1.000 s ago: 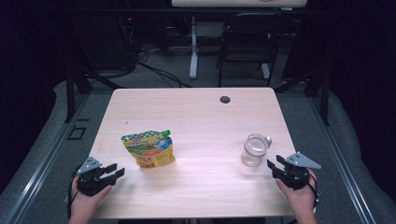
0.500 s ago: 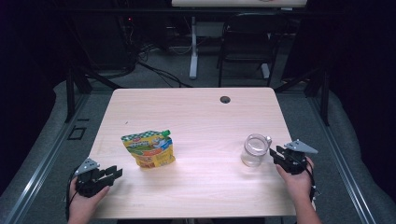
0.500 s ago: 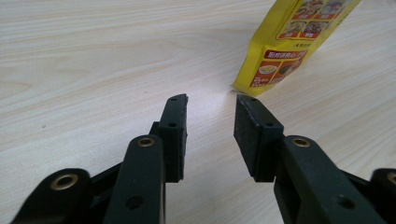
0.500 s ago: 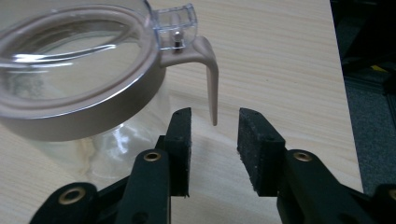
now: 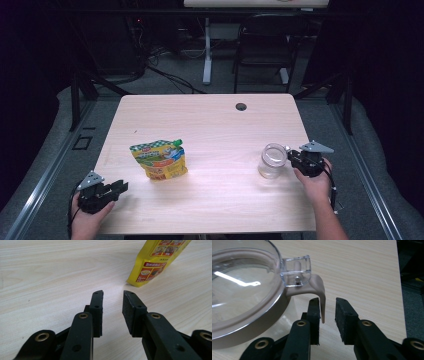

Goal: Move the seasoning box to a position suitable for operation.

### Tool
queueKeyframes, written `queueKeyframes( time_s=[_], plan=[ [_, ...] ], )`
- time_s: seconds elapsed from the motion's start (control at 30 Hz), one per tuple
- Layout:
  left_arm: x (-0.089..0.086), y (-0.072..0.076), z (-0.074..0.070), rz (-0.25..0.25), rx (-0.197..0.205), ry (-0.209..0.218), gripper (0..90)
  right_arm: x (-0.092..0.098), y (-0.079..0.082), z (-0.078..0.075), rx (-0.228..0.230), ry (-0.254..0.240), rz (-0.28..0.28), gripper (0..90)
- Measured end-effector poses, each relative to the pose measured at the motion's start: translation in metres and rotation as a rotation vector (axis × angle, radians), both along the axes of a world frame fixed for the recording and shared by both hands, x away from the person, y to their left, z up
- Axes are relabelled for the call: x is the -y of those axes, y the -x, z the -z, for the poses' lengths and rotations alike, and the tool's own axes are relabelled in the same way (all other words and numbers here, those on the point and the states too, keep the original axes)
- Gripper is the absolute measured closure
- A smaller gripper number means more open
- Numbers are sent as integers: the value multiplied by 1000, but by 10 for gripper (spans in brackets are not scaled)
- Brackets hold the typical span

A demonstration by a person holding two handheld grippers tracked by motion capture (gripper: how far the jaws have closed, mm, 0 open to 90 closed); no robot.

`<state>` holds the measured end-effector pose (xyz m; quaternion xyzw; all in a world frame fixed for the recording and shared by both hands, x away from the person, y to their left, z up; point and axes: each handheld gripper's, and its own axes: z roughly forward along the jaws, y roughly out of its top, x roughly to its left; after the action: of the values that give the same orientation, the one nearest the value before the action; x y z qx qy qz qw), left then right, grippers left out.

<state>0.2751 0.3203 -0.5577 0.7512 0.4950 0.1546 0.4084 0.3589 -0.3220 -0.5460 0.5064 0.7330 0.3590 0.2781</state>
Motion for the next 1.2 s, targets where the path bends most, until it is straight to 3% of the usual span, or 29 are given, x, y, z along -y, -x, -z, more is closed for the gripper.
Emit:
queueKeyframes(
  time_s=[0.1, 0.3, 0.5, 0.93, 1.2],
  plan=[
    [-2, 2, 1, -7, -7, -6, 703, 1, -4, 3, 1, -38, -8, 761],
    [-4, 5, 1, -19, -10, -4, 704, -2, -8, 6, -8, -9, -21, 804],
    [-5, 5, 1, -21, -13, -6, 705, -4, -8, 7, 0, -19, -16, 854],
    [-4, 4, 0, -17, -5, -2, 707, -11, -1, 2, -11, 3, 39, 861],
    [-1, 4, -2, -5, 3, 4, 709, -25, 11, -8, 0, -26, 33, 864]
  ],
)
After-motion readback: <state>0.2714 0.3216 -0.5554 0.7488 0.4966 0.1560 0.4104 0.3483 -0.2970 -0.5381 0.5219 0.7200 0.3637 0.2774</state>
